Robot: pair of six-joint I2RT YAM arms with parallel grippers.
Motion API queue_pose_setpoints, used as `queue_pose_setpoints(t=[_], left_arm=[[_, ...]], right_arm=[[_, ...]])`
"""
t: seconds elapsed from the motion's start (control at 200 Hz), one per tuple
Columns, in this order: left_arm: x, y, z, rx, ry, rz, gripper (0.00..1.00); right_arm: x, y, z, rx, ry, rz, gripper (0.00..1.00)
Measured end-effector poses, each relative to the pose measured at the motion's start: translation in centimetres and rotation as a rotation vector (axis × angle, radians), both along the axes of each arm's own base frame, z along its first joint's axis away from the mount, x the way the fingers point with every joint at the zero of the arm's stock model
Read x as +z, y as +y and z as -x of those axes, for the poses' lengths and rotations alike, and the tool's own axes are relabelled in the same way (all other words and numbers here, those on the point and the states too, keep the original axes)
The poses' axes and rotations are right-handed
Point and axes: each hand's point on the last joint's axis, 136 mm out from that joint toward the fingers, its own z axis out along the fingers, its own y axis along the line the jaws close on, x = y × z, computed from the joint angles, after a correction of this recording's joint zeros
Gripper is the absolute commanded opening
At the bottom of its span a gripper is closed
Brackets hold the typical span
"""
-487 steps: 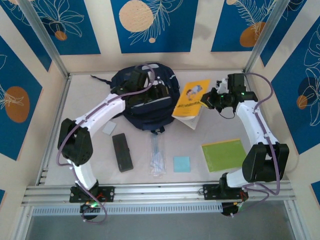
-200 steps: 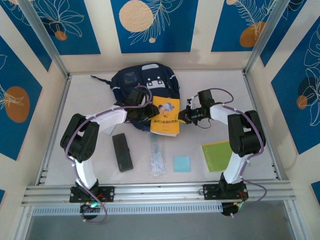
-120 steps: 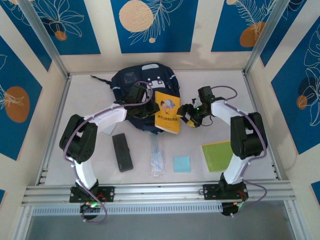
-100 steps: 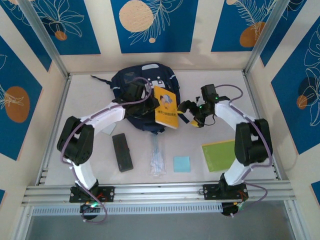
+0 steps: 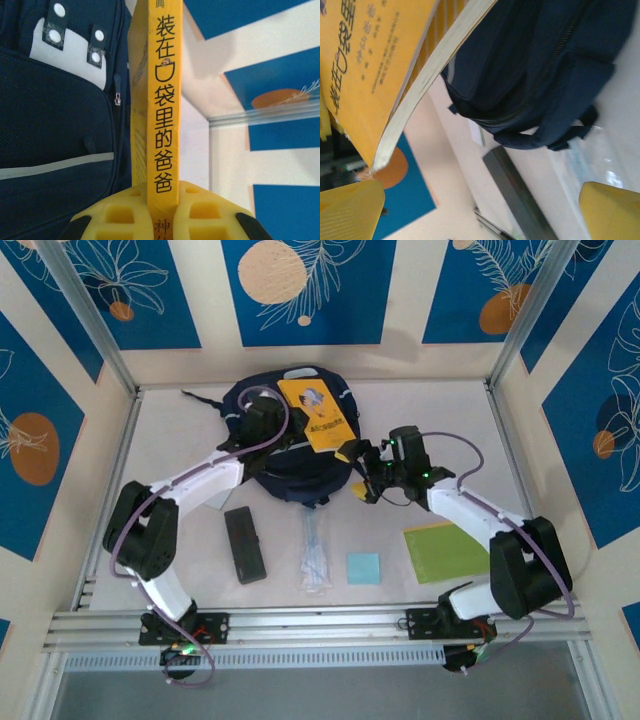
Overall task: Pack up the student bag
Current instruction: Pass the book.
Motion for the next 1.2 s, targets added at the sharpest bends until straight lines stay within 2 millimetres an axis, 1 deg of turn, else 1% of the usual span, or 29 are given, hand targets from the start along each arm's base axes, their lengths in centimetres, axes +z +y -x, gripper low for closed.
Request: queue_pose_setpoints(t=[0.135,0.245,0.315,0.35,0.415,0.47,0.55,0.59,0.615,0.655,0.67,0.705,0.735,0.76,0.79,0.83,0.86,0.885,0.99,1.085,1.16,1.2], left_arm=[[0.2,-0.1,1.1,0.042,-0.024,0.061,0.0],[0.2,-0.3,2.1,0.059,-0.034,0.101,0.0],[0.3,-0.3,2.6,0.066,-0.035,0.116,0.0],[0.4,-0.2,2.8,0.068,-0.037,0.124,0.0],[0.8,-0.1,3.1,0.074,-0.04,0.141,0.0],[0.9,0.2,3.3,0.079,-0.04,0.146,0.0],[0.4,0.7,3.5,0.1,-0.025,0.153,0.0],[0.3,0.9,3.6,0.109,-0.02,0.158,0.0],[0.1,1.0,3.6,0.114,-0.016,0.16,0.04],[-0.1,1.1,3.7,0.118,-0.008,0.165,0.11],[-0.1,1.1,3.7,0.118,-0.007,0.165,0.13],[-0.2,1.1,3.7,0.116,-0.004,0.165,0.2],[-0.3,1.0,3.8,0.107,-0.001,0.166,0.27],[-0.3,0.9,3.9,0.099,0.0,0.164,0.34],[-0.3,0.8,4.1,0.089,0.004,0.168,0.45],[-0.3,0.7,4.3,0.073,0.007,0.17,0.57],[-0.3,0.6,4.5,0.06,0.009,0.17,0.63],[-0.2,0.6,4.6,0.047,0.011,0.168,0.65],[-0.7,0.4,5.3,-0.015,0.014,0.104,0.7],[-1.6,0.5,5.6,-0.085,0.019,-0.029,0.7],[-1.7,0.4,5.3,-0.14,0.01,-0.117,0.69],[-1.8,0.3,4.8,-0.174,0.003,-0.161,0.68]], right_arm=[[0.5,2.0,-0.7,-0.038,-0.085,-0.088,1.0],[1.6,3.1,-1.6,-0.051,-0.15,-0.142,1.0],[2.3,3.4,-2.4,-0.063,-0.183,-0.172,0.94],[2.4,3.6,-2.7,-0.067,-0.191,-0.187,0.84],[2.6,3.8,-3.5,-0.078,-0.205,-0.21,0.6],[2.6,3.8,-4.0,-0.084,-0.217,-0.226,0.46],[3.3,3.7,-4.3,-0.093,-0.232,-0.243,0.3],[3.4,3.6,-4.5,-0.092,-0.237,-0.245,0.26],[3.5,3.5,-4.6,-0.094,-0.236,-0.247,0.24],[3.7,3.4,-4.6,-0.092,-0.241,-0.247,0.16],[3.8,3.4,-4.6,-0.091,-0.247,-0.244,0.1],[4.1,3.3,-4.6,-0.087,-0.255,-0.242,0.01],[4.3,3.1,-4.4,-0.082,-0.257,-0.235,0.0],[4.3,2.9,-4.4,-0.088,-0.253,-0.229,0.0],[4.4,2.5,-4.4,-0.091,-0.252,-0.219,0.0],[4.4,1.8,-4.4,-0.101,-0.249,-0.202,0.0],[4.4,1.1,-4.6,-0.115,-0.244,-0.187,0.0],[4.3,0.5,-4.7,-0.127,-0.239,-0.174,0.0],[4.3,-2.2,-5.0,-0.17,-0.231,-0.128,0.0],[4.4,-5.0,-5.2,-0.198,-0.214,-0.081,0.0],[4.3,-7.1,-5.5,-0.215,-0.191,-0.05,0.0],[4.2,-8.3,-5.6,-0.222,-0.18,-0.037,0.0]])
